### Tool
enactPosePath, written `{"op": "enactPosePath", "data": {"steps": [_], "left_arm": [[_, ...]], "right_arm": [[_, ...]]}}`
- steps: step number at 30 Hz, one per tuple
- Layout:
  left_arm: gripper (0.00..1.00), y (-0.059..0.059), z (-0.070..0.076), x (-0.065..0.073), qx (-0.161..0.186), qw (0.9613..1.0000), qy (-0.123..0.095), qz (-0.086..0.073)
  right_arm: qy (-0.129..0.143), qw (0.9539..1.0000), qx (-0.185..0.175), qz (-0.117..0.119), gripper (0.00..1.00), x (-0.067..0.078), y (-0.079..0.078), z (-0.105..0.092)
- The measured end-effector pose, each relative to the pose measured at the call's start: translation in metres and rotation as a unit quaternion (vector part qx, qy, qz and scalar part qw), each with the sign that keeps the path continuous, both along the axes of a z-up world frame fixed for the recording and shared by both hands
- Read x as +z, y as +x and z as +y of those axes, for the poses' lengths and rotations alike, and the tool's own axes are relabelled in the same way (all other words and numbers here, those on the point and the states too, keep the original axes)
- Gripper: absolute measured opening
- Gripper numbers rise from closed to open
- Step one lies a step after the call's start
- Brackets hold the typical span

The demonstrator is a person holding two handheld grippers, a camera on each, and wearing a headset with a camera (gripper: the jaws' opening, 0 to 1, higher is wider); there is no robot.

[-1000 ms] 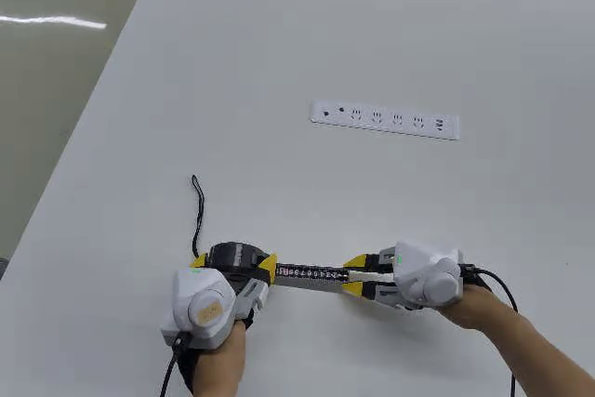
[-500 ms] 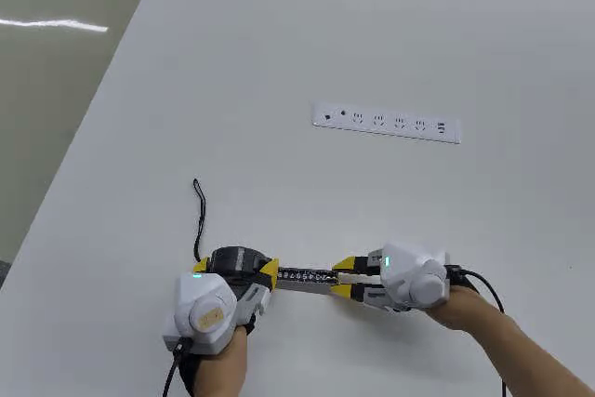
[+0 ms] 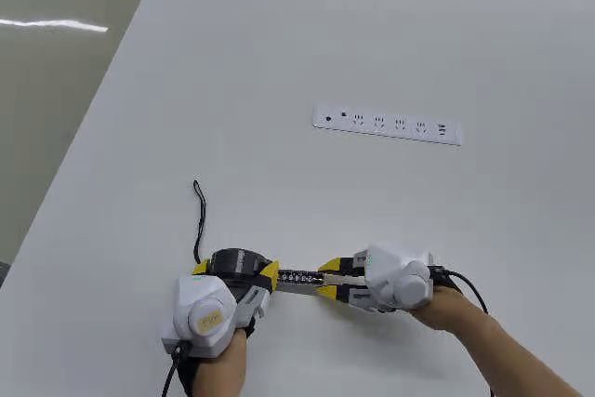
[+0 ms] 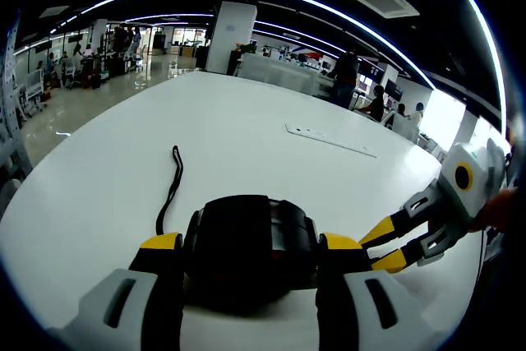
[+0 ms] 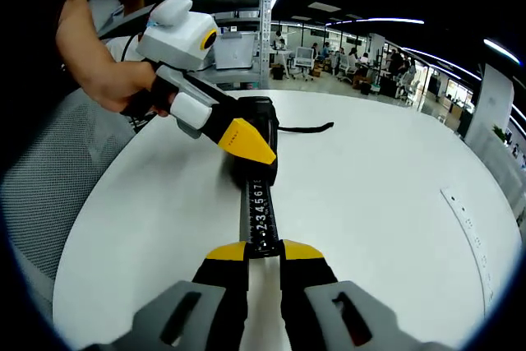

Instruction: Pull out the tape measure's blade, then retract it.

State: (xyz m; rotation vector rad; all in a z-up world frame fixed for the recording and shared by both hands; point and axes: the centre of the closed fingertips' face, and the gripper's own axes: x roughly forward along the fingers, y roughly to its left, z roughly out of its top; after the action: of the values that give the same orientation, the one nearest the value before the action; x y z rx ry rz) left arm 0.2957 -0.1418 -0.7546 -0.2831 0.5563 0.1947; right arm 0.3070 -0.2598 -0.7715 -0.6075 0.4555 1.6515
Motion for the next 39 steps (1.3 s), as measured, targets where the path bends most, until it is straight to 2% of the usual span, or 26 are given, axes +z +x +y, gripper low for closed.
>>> {"op": "enactPosePath", "data": {"steps": [39], "left_arm": [[0.62,0.0,0.0,-0.002,-0.008,1.0,-0.005,0.001]], "right_arm": [[0.014,0.9998,0.01,0.007,0.12,-0.006,-0.014,0.048]]}}
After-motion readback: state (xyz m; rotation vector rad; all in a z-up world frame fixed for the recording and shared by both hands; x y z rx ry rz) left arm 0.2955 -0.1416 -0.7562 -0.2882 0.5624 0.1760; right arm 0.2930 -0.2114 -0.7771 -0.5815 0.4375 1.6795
